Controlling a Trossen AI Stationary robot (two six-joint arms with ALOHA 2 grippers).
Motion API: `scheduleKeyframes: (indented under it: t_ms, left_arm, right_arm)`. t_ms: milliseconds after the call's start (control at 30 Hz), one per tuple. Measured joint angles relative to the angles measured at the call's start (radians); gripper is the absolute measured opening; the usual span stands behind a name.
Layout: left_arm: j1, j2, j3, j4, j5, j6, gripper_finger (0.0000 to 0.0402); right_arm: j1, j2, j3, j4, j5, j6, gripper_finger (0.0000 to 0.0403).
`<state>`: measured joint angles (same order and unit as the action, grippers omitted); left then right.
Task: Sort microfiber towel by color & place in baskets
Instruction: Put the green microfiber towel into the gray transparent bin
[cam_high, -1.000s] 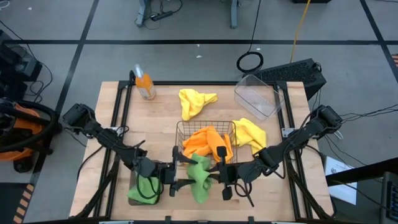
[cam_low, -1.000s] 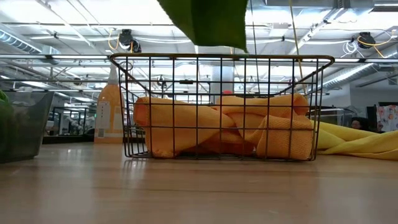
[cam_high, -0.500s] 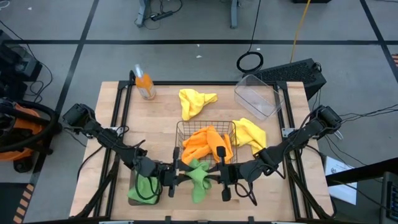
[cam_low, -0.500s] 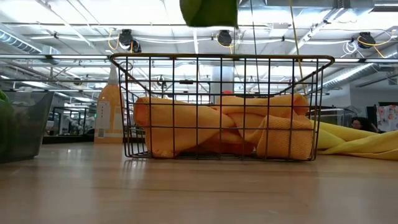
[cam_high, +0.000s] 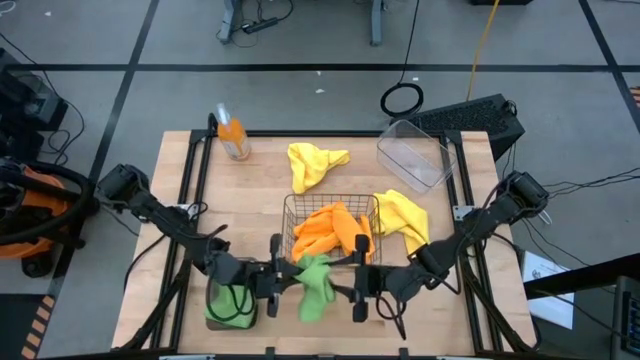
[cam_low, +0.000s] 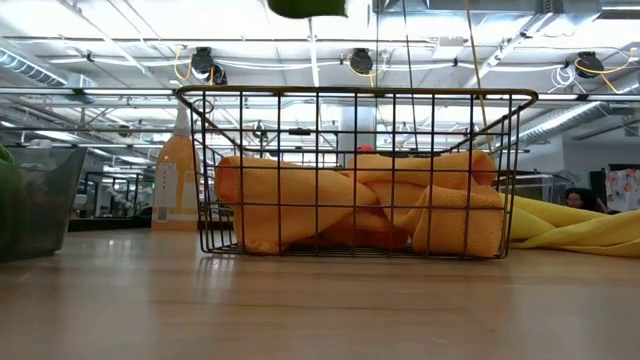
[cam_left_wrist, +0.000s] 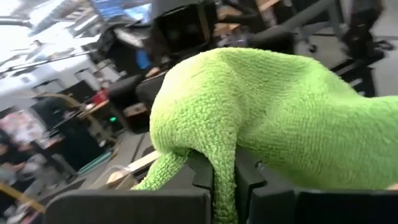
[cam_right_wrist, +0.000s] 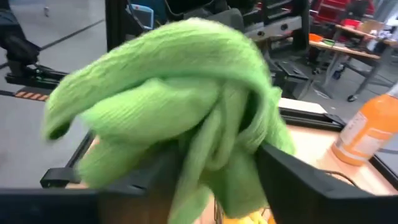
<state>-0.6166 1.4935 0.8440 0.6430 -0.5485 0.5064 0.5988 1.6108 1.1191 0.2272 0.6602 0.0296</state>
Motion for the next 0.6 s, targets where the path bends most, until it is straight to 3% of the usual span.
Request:
scheduleKeyframes:
  t_ms: [167,333,600]
  left_arm:
    - [-0.034,-0.02,0.0,-0.003,-0.113,0.007,0.0014]
    - [-0.052,-0.033,0.0,0.001,-0.269,0.017,0.0013]
    - [-0.039,-0.034,0.0,0.032,-0.304,0.005,0.0012]
  right_arm:
    - [0.037,0.0,0.0,-0.016,0.104,0.049,0.0288]
    - [0.051,0.0,0.0,-0.009,0.144,0.089,0.0334]
    - [0.037,0.005,0.0,0.148,0.154,0.097,0.0371]
